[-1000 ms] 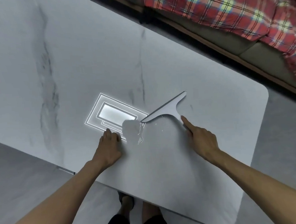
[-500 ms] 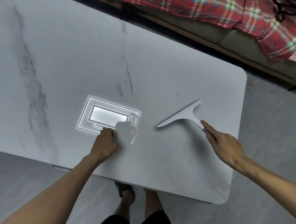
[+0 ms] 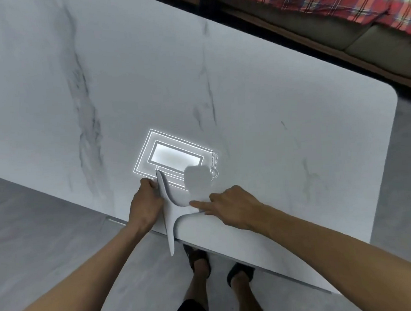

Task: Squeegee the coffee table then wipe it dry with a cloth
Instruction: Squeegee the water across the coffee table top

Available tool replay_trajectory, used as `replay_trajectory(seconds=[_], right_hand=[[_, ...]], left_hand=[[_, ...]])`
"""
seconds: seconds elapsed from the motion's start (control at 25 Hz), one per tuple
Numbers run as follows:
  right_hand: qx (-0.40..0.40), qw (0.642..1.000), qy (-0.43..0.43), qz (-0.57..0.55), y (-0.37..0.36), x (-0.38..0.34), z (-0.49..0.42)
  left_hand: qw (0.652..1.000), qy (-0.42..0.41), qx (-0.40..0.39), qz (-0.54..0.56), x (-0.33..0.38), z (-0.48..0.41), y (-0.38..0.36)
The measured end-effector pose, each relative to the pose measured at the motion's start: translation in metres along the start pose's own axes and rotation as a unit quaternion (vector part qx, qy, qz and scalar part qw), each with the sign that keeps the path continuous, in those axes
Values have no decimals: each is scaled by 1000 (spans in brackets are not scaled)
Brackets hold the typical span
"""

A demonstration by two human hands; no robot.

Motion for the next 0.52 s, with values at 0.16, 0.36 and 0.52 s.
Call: replay_trajectory(seconds=[0.16,0.36,0.52], right_hand=[[-1,996,-93,-12,1,39,10],[-60,961,-260,-66,-6,104,87],[-102,931,-337,-93,-20,122,173]], left_hand=[[999,-41,-13,-33,9,3,-22],[979,-143,-76,-127,56,15,-66],[976,-150,-98,-120,75,20,-95]])
Point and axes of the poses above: each hand's wrist, its own z-axis away from the middle knuckle, its own y-axis out of the back of the hand, x = y × z, the point moved 8 cm from there along -z, towards the middle knuckle, and after that the axes turned 9 degrees about z, right-handed, at the moved point
